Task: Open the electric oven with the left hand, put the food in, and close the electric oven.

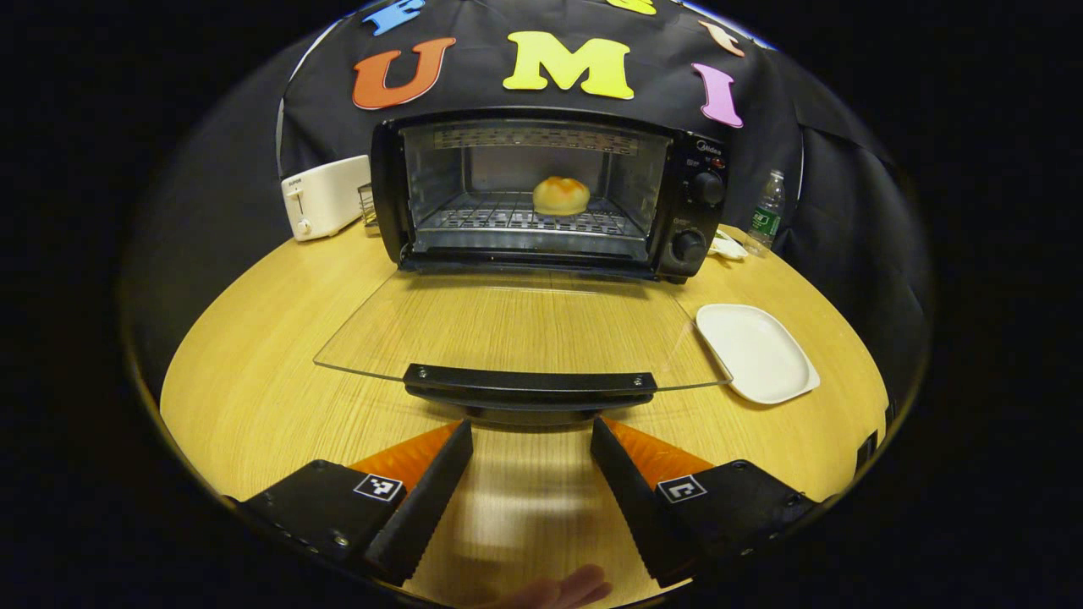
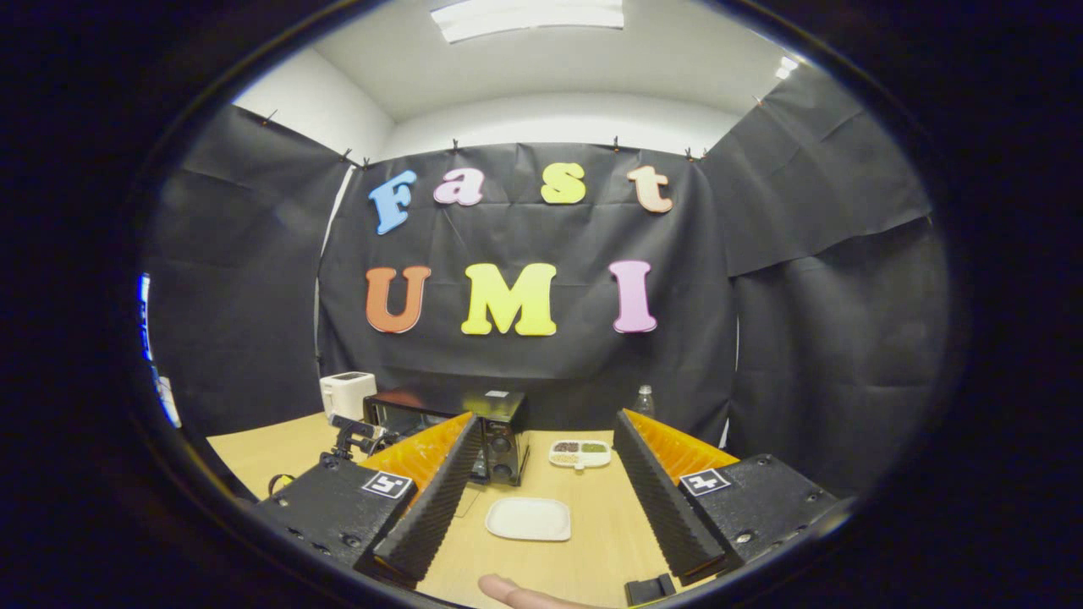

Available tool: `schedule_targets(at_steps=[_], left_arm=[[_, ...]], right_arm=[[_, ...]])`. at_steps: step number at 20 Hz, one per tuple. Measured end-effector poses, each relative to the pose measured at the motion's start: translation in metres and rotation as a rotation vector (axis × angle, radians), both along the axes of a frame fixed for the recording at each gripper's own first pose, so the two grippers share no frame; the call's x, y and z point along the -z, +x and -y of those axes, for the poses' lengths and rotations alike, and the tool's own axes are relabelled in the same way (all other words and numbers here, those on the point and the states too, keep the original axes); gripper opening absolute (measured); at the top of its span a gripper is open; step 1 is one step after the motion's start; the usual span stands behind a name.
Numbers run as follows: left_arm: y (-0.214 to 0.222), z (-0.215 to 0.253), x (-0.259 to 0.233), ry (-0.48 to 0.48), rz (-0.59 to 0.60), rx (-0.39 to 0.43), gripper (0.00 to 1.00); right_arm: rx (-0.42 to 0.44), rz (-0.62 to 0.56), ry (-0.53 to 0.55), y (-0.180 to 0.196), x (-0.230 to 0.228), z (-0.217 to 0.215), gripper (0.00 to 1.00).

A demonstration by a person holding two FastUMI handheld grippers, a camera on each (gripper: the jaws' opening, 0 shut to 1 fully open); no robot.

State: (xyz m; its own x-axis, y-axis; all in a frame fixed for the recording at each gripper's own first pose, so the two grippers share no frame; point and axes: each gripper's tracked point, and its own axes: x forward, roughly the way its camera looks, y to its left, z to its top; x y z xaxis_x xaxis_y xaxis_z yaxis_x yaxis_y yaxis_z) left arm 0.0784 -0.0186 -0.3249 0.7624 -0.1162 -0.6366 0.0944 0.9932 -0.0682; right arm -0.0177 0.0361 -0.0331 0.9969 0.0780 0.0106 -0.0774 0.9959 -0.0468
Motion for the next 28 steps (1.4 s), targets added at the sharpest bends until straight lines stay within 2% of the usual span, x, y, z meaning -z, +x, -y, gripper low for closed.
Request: schedule_targets(at_steps=[10,17,21,26,28], left_arm=[[-0.001,0.000,-0.007,-0.020,0.018,-0.002,0.94],[0.006,-0.002,-0.038,-0.074,0.132,-0.009,0.94],[0.014,-0.005,-0.055,-0.058,0.225,-0.011,0.94],[0.018,-0.002,-0.063,-0.065,0.261,-0.013,0.95],[0.025,-0.009,-0.061,-0.017,0.258,-0.030,0.94]], right_arm=[[-0.036,-0.031,0.021,0.001,0.010,-0.011,0.96],[-0.051,-0.041,0.016,0.001,0.015,-0.018,0.96],[-0.053,-0.039,0.005,0.003,0.015,-0.022,0.96],[-0.061,-0.026,0.001,0.006,0.012,-0.027,0.96],[-0.063,-0.035,0.000,0.008,0.015,-0.030,0.96]])
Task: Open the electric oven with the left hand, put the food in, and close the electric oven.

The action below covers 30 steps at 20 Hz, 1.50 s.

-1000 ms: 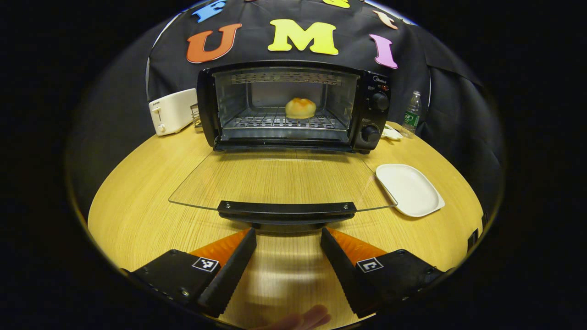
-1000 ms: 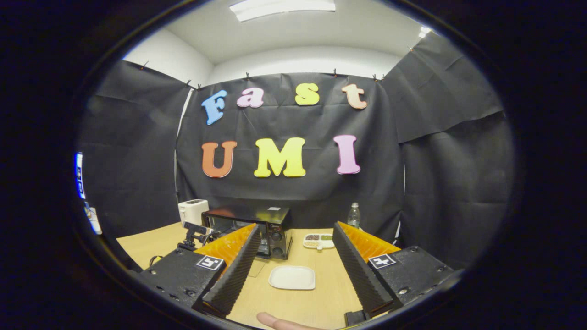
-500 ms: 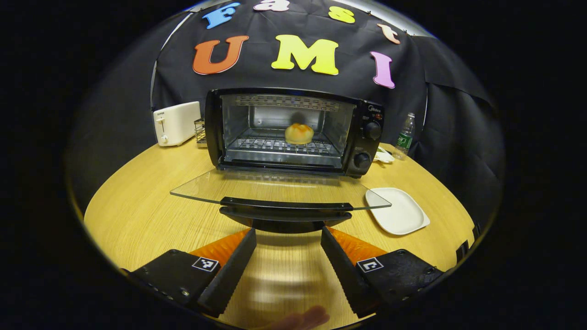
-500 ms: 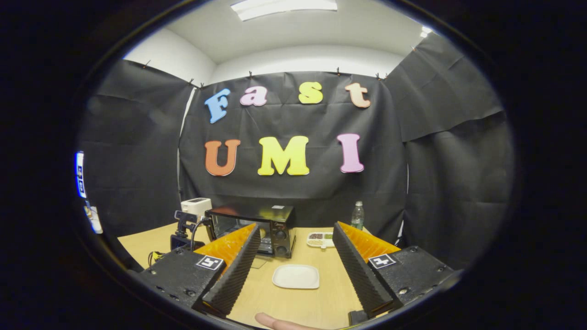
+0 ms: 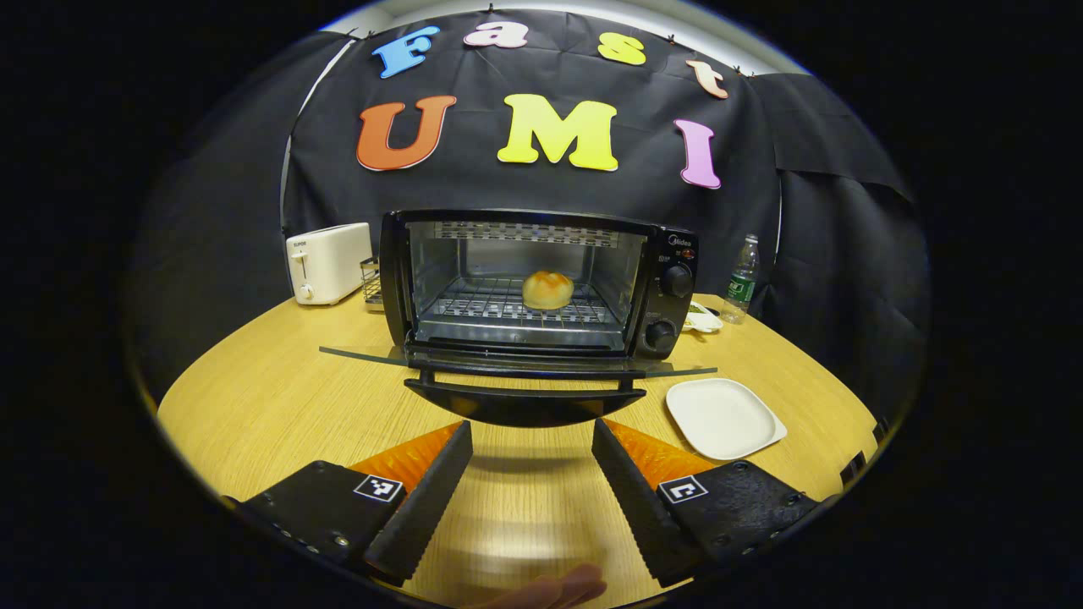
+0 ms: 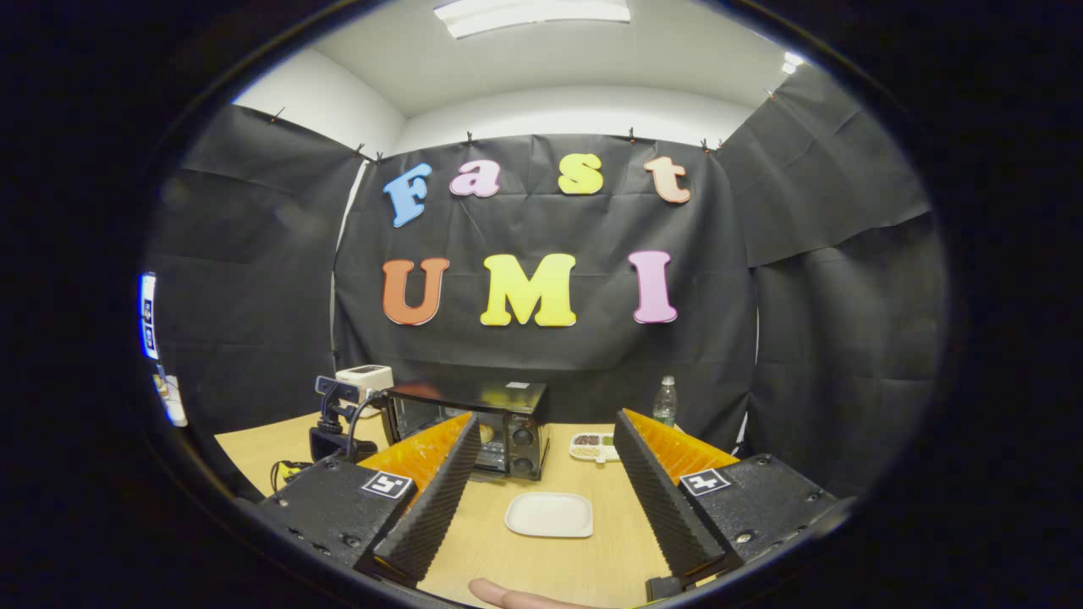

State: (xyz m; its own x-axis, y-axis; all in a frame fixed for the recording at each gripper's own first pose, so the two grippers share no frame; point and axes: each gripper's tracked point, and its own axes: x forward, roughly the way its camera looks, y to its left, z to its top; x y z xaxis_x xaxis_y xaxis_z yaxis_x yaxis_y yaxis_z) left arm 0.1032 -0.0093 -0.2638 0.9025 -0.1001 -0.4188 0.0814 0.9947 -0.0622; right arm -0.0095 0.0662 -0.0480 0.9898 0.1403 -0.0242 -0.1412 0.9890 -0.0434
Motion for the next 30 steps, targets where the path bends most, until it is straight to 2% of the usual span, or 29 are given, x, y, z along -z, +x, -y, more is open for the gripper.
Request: schedule_targets(at_steps=[4,8,10,15,18,23,28,29,30], left_arm=[[0.015,-0.015,0.005,0.082,-0.018,-0.019,0.94],[0.031,-0.022,0.001,0.055,-0.028,-0.046,0.94],[0.041,-0.019,-0.008,0.039,-0.008,-0.038,0.94],[0.056,-0.035,-0.043,0.034,0.093,-0.094,0.94],[0.052,-0.041,-0.056,0.002,0.113,-0.097,0.94],[0.042,-0.045,-0.094,0.024,0.203,-0.085,0.93],[0.065,-0.033,-0.074,0.054,0.133,-0.015,0.93],[0.076,-0.037,-0.073,0.069,0.129,-0.031,1.00],[0.082,-0.043,-0.069,0.091,0.119,-0.056,0.93]], right_arm=[[-0.011,0.007,-0.007,0.000,0.001,-0.005,0.96],[-0.016,0.013,-0.011,0.000,0.001,-0.005,0.96],[-0.009,0.014,-0.010,0.001,0.001,-0.001,0.96],[0.011,0.018,-0.014,0.000,0.003,0.012,0.96],[0.017,0.018,-0.008,0.003,0.002,0.017,0.96],[0.024,0.007,0.016,0.007,0.004,0.020,0.96],[0.022,0.008,0.012,0.007,0.003,0.019,0.96],[0.021,0.008,0.012,0.007,0.004,0.019,0.96],[0.020,0.009,0.013,0.007,0.003,0.018,0.96]])
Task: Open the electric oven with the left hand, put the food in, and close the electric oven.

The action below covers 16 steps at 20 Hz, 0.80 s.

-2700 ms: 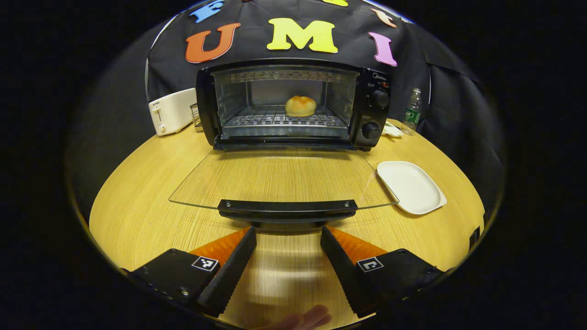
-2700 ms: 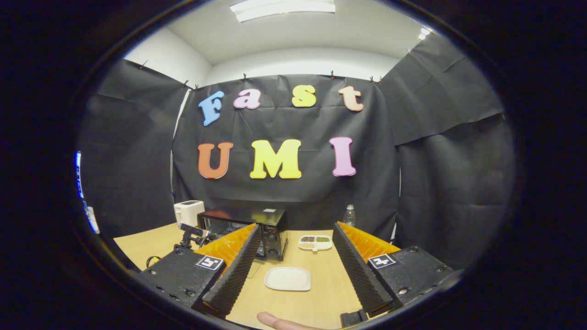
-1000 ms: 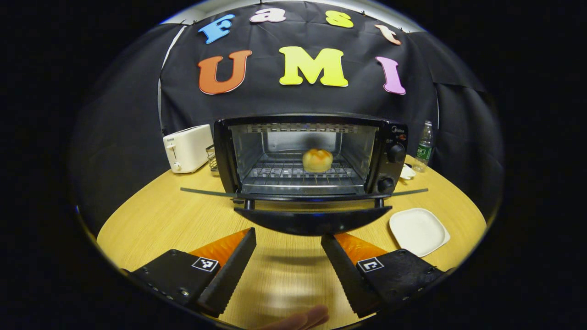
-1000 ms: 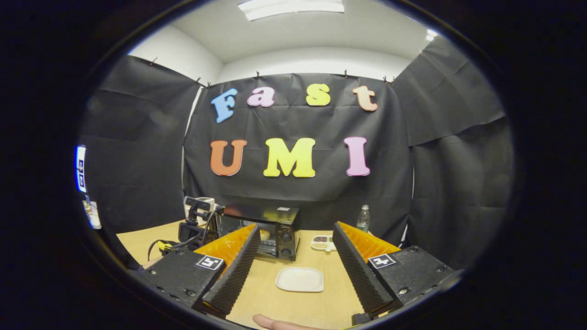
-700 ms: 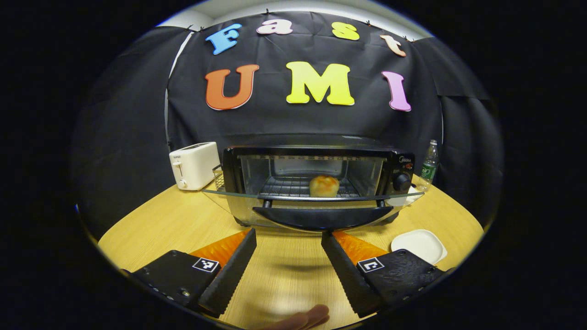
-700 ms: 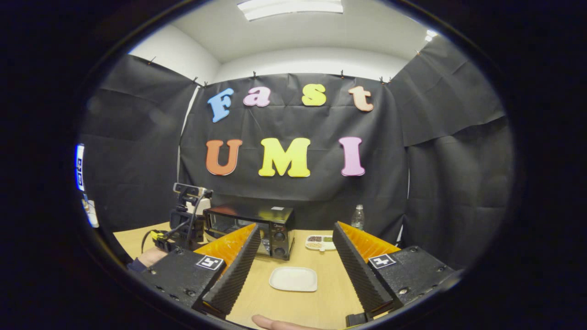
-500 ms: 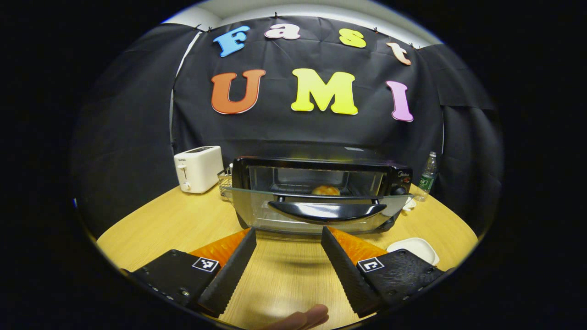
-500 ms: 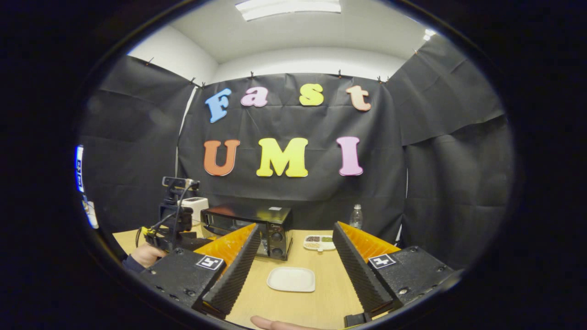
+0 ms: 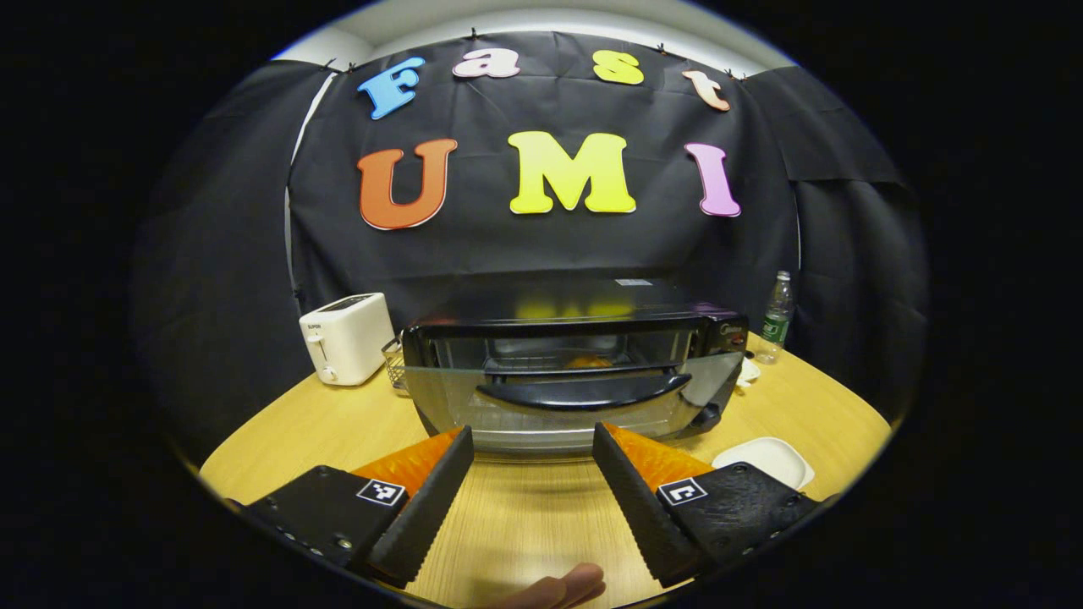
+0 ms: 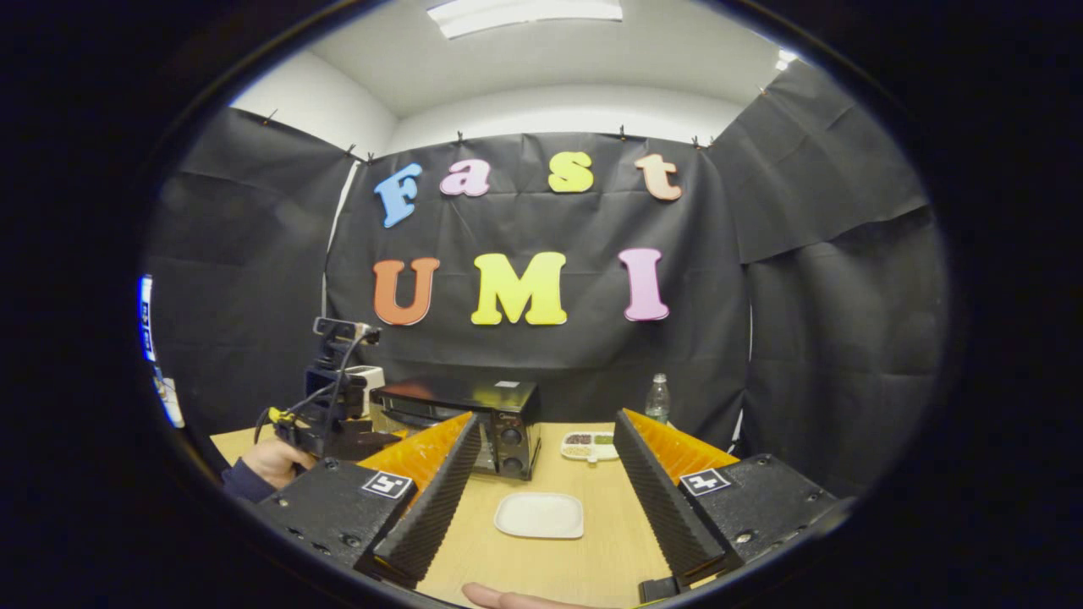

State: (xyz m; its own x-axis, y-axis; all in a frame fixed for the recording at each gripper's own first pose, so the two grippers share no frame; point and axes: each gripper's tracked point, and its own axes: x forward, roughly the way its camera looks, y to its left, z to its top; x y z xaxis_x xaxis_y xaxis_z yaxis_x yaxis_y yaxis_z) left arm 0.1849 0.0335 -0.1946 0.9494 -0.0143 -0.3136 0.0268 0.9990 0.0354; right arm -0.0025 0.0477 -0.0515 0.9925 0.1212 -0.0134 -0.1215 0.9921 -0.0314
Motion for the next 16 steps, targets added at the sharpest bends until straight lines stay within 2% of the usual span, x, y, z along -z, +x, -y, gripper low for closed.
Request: schedule_targets(at_steps=[1,2,3,4,5,6,12,13,14,16], left_arm=[[0.002,-0.009,0.006,0.019,-0.010,-0.025,0.96],[0.002,-0.011,0.008,0.018,-0.017,-0.035,0.89],[-0.001,-0.007,0.006,0.000,-0.024,-0.027,0.96],[-0.006,-0.002,0.004,-0.025,-0.023,-0.014,0.96],[-0.013,0.000,-0.001,-0.047,-0.014,-0.007,0.90],[-0.021,0.001,-0.009,-0.063,0.000,-0.003,0.96],[-0.086,0.003,-0.066,-0.076,0.118,0.009,0.96],[-0.100,0.003,-0.075,-0.068,0.133,0.009,1.00],[-0.112,0.003,-0.082,-0.060,0.144,0.009,0.95],[-0.132,0.005,-0.099,-0.052,0.163,0.004,0.95]], right_arm=[[-0.001,0.001,0.000,0.000,0.001,0.000,0.96],[-0.001,0.003,-0.001,0.001,0.000,0.001,0.96],[0.002,0.005,-0.001,0.000,0.000,0.003,0.96],[0.008,0.006,0.000,0.001,0.000,0.005,0.96],[0.011,0.005,-0.001,0.001,0.001,0.006,0.96],[0.011,0.003,0.001,0.001,0.002,0.006,0.96],[0.018,0.022,0.006,-0.002,-0.007,0.012,0.96],[0.023,0.032,0.014,-0.001,-0.010,0.014,0.96],[0.031,0.033,0.021,0.000,-0.011,0.015,0.96],[0.031,0.027,0.036,0.003,-0.010,0.012,0.96]])
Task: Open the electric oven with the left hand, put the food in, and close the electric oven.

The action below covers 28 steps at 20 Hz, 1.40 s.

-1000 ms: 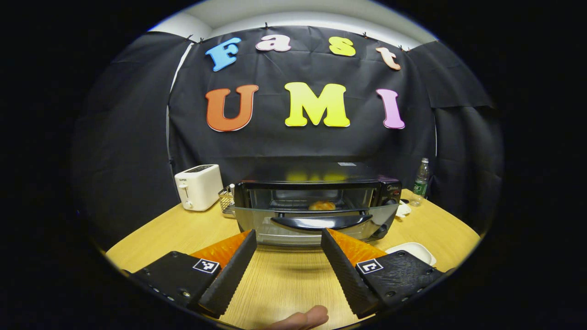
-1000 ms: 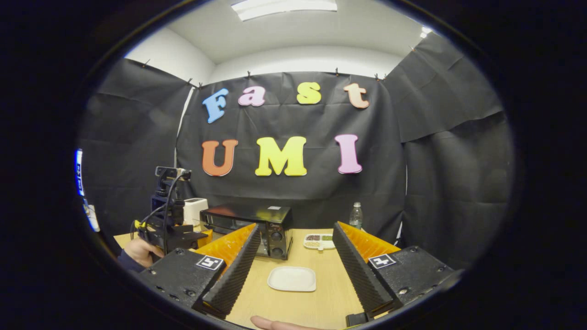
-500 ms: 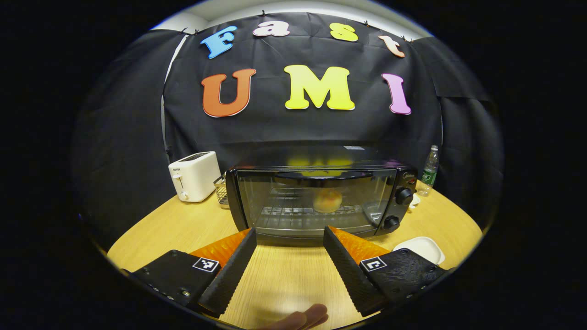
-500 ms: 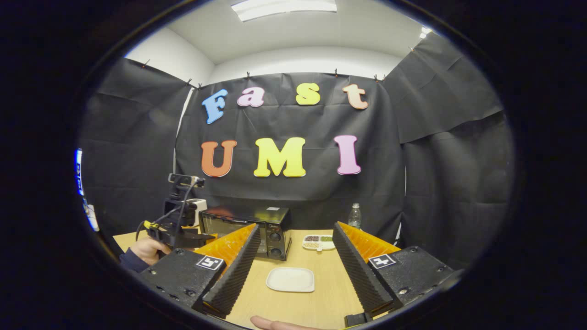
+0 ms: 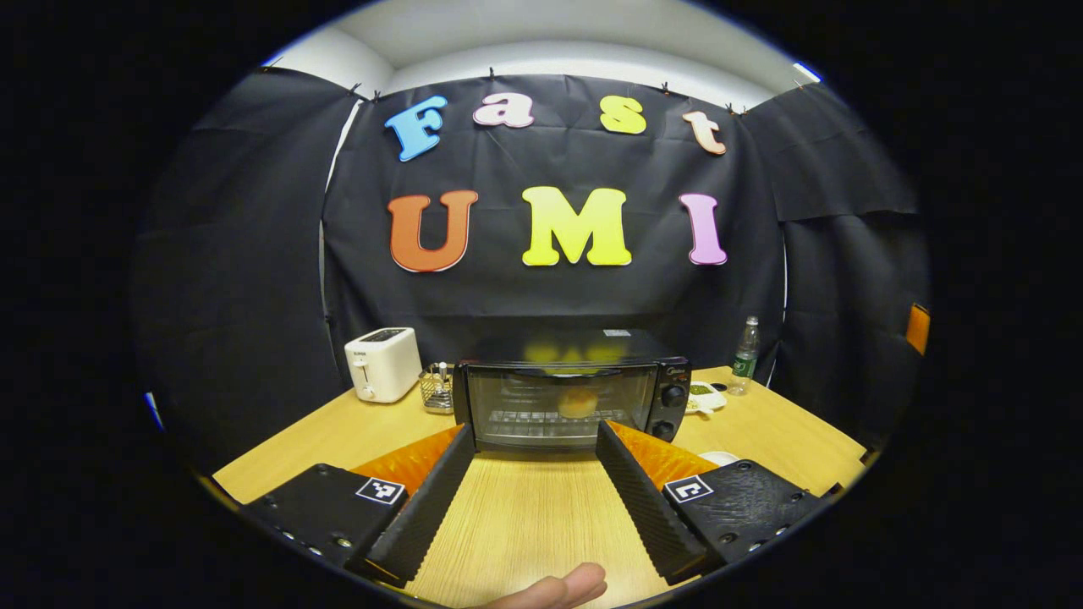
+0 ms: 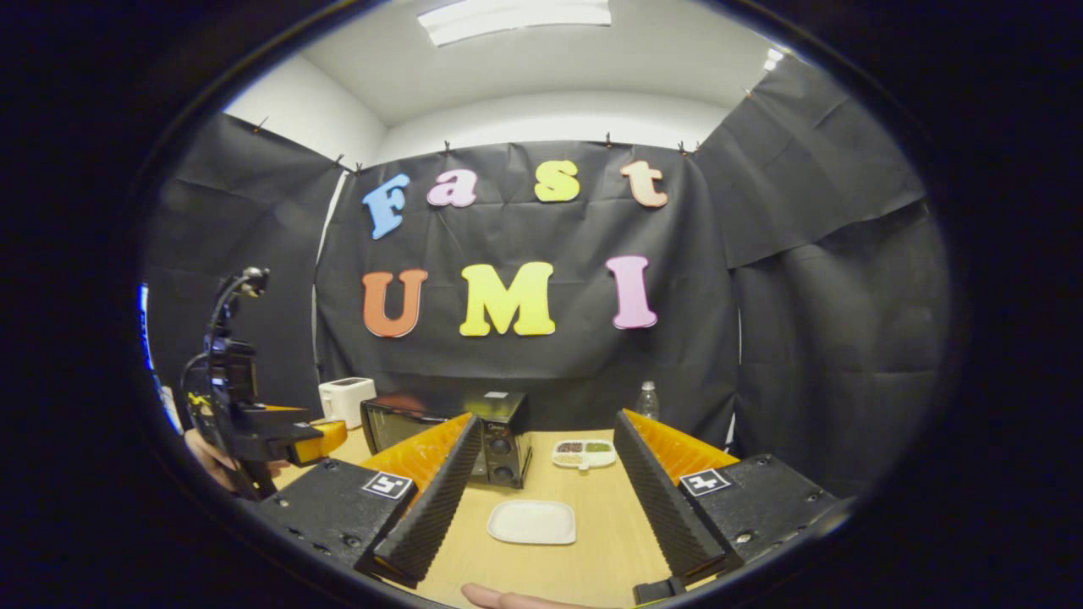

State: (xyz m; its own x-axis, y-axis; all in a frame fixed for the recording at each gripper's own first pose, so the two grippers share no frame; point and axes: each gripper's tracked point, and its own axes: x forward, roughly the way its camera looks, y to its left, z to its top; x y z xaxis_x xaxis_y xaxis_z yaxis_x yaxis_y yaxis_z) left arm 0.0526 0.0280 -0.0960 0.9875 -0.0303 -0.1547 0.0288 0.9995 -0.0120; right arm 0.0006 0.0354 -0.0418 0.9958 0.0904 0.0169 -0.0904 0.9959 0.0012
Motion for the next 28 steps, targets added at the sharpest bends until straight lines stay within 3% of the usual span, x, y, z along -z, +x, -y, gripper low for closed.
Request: schedule_targets(at_steps=[7,11,12,13,15,16,19,20,21,28], left_arm=[[-0.071,0.014,-0.047,-0.041,0.109,-0.001,0.95],[-0.101,0.019,-0.052,-0.008,0.149,0.014,0.95],[-0.106,0.021,-0.053,-0.006,0.155,0.019,1.00],[-0.111,0.026,-0.052,-0.009,0.155,0.033,0.95],[-0.114,0.033,-0.055,-0.009,0.171,0.068,1.00],[-0.115,0.033,-0.056,-0.009,0.180,0.070,0.95],[-0.113,0.027,-0.051,-0.006,0.178,0.054,0.95],[-0.111,0.026,-0.048,-0.008,0.170,0.050,1.00],[-0.109,0.025,-0.044,-0.013,0.165,0.046,0.96],[-0.101,0.026,-0.030,-0.041,0.144,0.050,0.96]], right_arm=[[-0.021,-0.016,-0.003,-0.005,0.000,-0.013,0.96],[-0.034,0.010,-0.025,-0.020,-0.010,-0.020,0.96],[-0.040,0.016,-0.031,-0.022,-0.012,-0.023,0.96],[-0.047,0.019,-0.039,-0.024,-0.012,-0.027,0.96],[-0.061,0.023,-0.053,-0.027,-0.010,-0.033,0.96],[-0.068,0.024,-0.058,-0.028,-0.009,-0.035,0.96],[-0.085,0.011,-0.069,-0.026,0.000,-0.043,0.96],[-0.097,0.011,-0.063,-0.026,0.001,-0.045,0.96],[-0.117,0.017,-0.052,-0.027,-0.001,-0.050,0.96],[-0.149,0.040,-0.054,-0.028,0.001,-0.056,0.96]])
